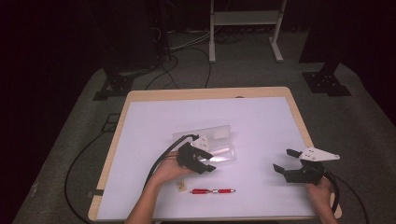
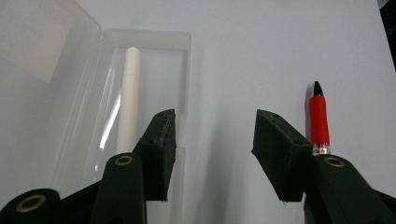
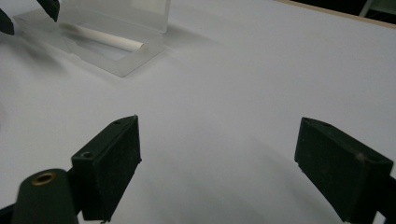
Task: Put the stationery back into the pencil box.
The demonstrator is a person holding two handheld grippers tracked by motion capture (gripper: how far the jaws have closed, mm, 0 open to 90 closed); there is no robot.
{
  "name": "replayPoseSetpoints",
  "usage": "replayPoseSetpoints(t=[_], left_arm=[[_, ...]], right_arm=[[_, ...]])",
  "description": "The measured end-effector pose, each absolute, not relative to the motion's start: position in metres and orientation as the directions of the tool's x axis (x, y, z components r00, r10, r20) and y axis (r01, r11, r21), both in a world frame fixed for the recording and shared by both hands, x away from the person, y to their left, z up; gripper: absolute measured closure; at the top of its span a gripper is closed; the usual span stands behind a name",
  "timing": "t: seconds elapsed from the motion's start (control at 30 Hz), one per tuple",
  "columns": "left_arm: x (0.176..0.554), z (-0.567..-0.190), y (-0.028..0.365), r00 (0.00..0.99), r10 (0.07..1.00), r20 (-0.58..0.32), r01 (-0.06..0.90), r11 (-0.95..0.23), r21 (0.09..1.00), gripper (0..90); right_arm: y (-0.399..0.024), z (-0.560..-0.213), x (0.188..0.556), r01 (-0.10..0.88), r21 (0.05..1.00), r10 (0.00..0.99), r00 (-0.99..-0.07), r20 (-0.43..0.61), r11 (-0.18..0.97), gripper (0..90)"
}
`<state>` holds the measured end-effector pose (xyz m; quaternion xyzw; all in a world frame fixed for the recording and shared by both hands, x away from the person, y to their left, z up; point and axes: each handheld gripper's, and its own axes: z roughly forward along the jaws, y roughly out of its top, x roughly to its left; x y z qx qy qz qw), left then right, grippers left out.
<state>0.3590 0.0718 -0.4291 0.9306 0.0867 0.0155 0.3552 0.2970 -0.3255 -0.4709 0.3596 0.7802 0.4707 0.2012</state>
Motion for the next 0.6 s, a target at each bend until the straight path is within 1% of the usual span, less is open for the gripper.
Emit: replayPoseSetpoints(t=[0.23, 0.5, 0.6], left_arm=[[0.355, -0.430, 0.074, 0.985, 0.168, -0.031, 0.146, -0.735, 0.662, 48.4], [0.349, -0.430, 0.077, 0.986, 0.165, -0.039, 0.149, -0.731, 0.666, 44.1], [0.346, -0.432, 0.077, 0.986, 0.153, -0.062, 0.155, -0.727, 0.669, 42.4]], right_arm=[[-0.325, -0.471, 0.297, 0.372, 0.879, 0.750, -0.660, 0.025, 0.298, 13.6], [-0.325, -0.471, 0.297, 0.373, 0.878, 0.750, -0.661, 0.025, 0.299, 13.6], [-0.325, -0.471, 0.297, 0.374, 0.878, 0.750, -0.661, 0.026, 0.300, 13.6]])
